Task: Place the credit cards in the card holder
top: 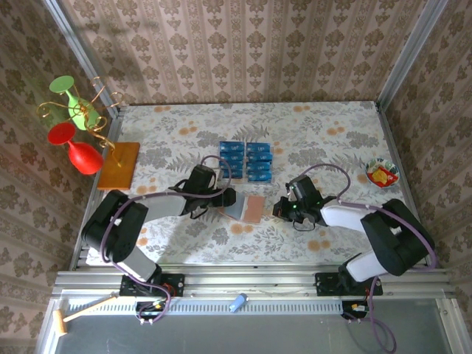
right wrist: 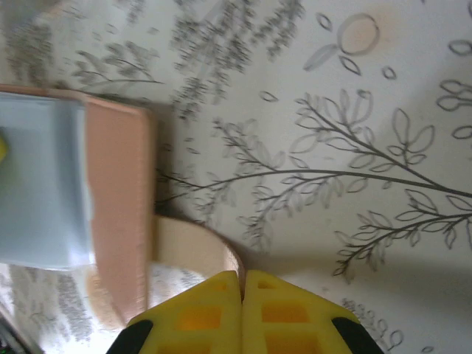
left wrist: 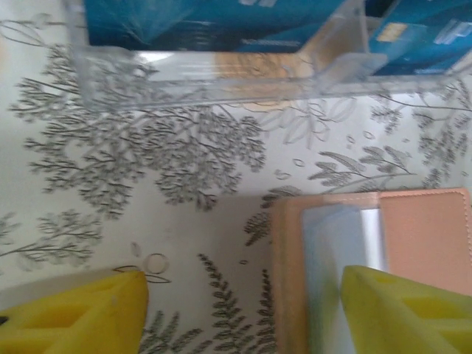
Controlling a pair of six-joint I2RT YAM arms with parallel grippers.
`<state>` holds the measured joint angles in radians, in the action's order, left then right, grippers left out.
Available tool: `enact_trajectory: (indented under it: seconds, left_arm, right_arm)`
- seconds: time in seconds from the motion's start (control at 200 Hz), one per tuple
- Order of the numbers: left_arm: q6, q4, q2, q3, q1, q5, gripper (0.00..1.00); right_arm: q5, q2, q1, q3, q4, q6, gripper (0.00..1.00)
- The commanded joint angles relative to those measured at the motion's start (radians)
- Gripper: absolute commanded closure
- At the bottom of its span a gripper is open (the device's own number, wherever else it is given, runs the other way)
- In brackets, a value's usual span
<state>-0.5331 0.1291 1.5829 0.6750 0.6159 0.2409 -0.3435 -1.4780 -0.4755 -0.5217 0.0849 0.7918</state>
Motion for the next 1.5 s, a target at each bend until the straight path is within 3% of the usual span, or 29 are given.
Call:
enact_trajectory:
  seconds: [0.0, 0.155, 0.27, 0.345, 0.435, 0.74, 1.015, 1.19, 1.375, 1.495]
  left_arm:
    - [-0.020, 0.064, -0.002, -0.025, 0.004, 0.065, 0.36]
    - [-0.033, 0.084, -0.033, -0.049, 0.004, 0.075, 0.50]
    - [-0.042, 0.086, -0.065, -0.069, 0.004, 0.077, 0.64]
    - [-0.050, 0.080, -0.092, -0.081, 0.004, 0.074, 0.66]
    - [-0.060, 0.075, -0.127, -0.094, 0.005, 0.063, 0.68]
    - [-0.049, 0.027, -0.179, -0.094, 0.020, 0.033, 0.72]
    - [-0.051, 0.031, -0.172, -0.097, 0.027, 0.024, 0.74]
    - [-0.044, 0.014, -0.180, -0.086, 0.028, 0.017, 0.73]
    - [-0.018, -0.017, -0.196, -0.063, 0.024, 0.010, 0.46]
    - [-0.014, -0.003, -0.195, -0.058, 0.014, 0.027, 0.46]
  right_arm:
    - [-0.015, -0.033, 0.006, -0.024, 0.048, -0.008, 1.00]
    - [-0.025, -0.032, 0.000, -0.019, 0.060, 0.004, 0.98]
    - [-0.025, 0.003, -0.002, -0.016, 0.036, 0.003, 0.76]
    - [-0.013, 0.046, -0.004, -0.017, 0.006, 0.003, 0.63]
    - [0.008, 0.108, -0.003, -0.018, -0.035, 0.003, 0.58]
    - [0.079, 0.242, -0.065, -0.077, -0.137, 0.011, 0.59]
    - [0.095, 0.006, -0.190, -0.193, -0.061, 0.019, 0.73]
    - [0.095, -0.138, -0.212, -0.212, -0.005, 0.029, 0.84]
    - [0.108, -0.202, -0.212, -0.176, 0.038, 0.042, 0.86]
    - [0.113, -0.212, -0.212, -0.160, 0.050, 0.046, 0.87]
